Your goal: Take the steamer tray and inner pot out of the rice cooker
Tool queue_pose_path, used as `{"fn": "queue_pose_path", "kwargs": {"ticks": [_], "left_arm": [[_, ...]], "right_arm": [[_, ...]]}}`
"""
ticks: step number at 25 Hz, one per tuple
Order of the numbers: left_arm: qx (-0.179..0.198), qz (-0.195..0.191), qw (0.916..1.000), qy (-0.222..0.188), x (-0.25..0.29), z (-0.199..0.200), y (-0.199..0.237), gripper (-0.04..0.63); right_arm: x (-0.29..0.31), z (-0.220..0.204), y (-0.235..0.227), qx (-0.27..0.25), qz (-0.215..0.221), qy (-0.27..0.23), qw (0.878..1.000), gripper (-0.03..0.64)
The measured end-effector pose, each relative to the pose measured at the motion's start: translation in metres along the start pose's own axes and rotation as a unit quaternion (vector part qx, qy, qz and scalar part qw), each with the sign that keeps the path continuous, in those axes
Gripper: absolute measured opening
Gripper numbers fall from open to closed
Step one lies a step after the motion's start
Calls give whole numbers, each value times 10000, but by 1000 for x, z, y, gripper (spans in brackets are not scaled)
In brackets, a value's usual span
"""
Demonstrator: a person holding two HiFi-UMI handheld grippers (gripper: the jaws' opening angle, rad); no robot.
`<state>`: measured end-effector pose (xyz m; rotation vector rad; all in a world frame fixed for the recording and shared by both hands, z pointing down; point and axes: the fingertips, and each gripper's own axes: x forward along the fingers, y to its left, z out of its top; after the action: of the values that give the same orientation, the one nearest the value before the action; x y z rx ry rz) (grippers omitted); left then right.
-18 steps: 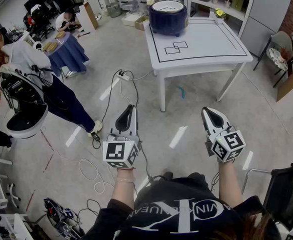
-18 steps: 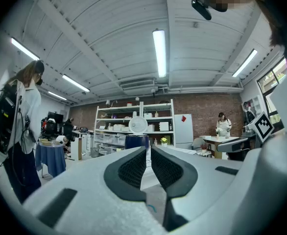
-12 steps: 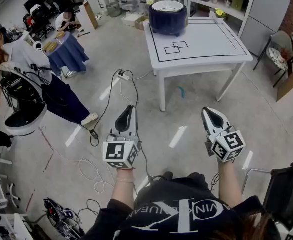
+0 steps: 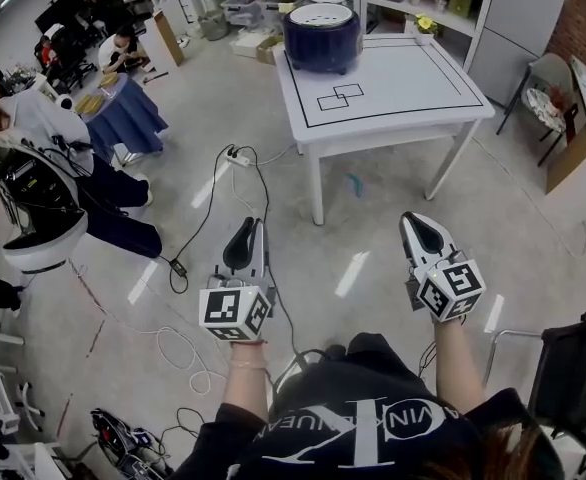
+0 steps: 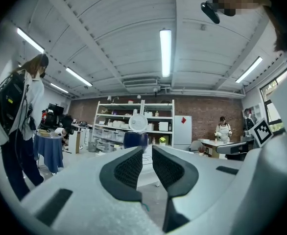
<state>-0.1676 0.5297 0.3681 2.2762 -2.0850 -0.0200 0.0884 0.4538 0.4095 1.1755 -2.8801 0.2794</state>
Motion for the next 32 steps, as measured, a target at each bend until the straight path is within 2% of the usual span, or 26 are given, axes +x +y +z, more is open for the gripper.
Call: {"fn": "queue_pose_path", "kwargs": {"ticks": [2,5,11,18,32], "left_arm": [[-44,-54,10000,-59,2,2,-1,48],[-110,-123,9998,-102,7,4,0,120],[-129,-213,9997,6,27,-3,5,121],[-192,-167,9997,29,74,-7,29,121],[-297,-80,9995,26,227,6,78,121]], "right_arm": [[-2,2,-2,155,17,-70,9999,112],[-4,7,-7,218,-36,-185,9996,124],[9,8,-25,310,-148,-189,9992,140],[59,13,-50,348,-103,-213,9991,152],[188,40,-137,431,-86,-155,9989,158]]}}
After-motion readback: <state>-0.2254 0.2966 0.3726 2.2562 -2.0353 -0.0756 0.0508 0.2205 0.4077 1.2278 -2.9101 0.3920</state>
